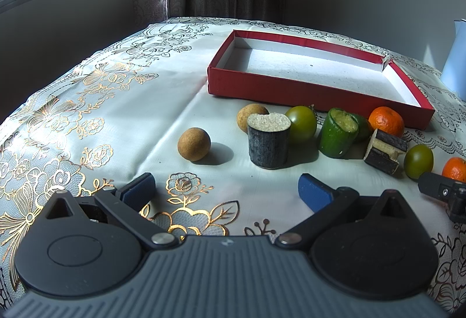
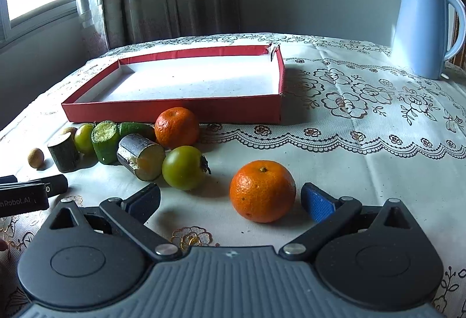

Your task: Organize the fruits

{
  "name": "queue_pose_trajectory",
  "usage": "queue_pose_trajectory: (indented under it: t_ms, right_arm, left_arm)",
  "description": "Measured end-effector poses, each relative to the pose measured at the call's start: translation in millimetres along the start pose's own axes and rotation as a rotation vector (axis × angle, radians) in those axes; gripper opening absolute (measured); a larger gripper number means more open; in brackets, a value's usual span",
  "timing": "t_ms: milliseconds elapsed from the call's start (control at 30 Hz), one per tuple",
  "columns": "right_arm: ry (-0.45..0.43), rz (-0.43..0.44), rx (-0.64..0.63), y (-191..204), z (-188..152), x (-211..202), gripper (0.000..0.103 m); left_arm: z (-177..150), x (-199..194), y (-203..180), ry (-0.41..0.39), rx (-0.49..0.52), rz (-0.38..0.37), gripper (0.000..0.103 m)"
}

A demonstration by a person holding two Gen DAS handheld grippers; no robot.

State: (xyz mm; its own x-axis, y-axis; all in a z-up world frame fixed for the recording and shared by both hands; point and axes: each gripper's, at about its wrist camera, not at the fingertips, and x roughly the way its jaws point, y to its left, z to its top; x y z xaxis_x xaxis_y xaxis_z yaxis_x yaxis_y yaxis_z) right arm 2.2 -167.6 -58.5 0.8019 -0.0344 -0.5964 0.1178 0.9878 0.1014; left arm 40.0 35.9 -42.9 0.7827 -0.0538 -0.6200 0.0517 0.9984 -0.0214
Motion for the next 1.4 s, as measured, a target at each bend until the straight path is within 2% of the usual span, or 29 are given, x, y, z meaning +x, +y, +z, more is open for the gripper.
queue_pose_trajectory:
  t_ms: [267,500,567,633,733,1067,1400]
  right_arm:
    - [-0.108,0.042,-0.072,-1.6,2.5,-17.8,0.103]
    - [-0.136,0.014,-0.069,-16.3,2.0,-27.2,0.103]
    - [-0.132,0.006,-0.086,-18.6,1.5,-27.7,0.098]
    - [-0.126,0.017,-0.097,-20.9,0.7,-27.7,0.081]
    - [-0.1,0.038,-0.112,-23.3,-0.8,-23.8,0.068]
    - [-0.073,0.049,-0.13,-24.4,-4.3,-16.5,0.052]
    - [-0.07,0.044,-0.121,-24.3,-6.1,-14.9,0.051]
  left_arm:
    - [-0.1,0.0,0.1,0.0,0.0,0.0,0.103]
    - [-0.2,0.0,0.2,0.0,0.0,-0.001,0.103]
    - [0.1,0.3,0.3,0.0,0.0,-0.001,0.103]
    - [0.2,0.3,0.3,0.0,0.0,-0.001,0.103]
    - [0.0,0.3,0.5,0.0,0.0,-0.001,0.103]
    - [-0.1,0.3,0.6,-0.001,0.0,-0.001,0.103]
    - [-0.3,0.3,0.8,-0.001,0.0,-0.002,0.103]
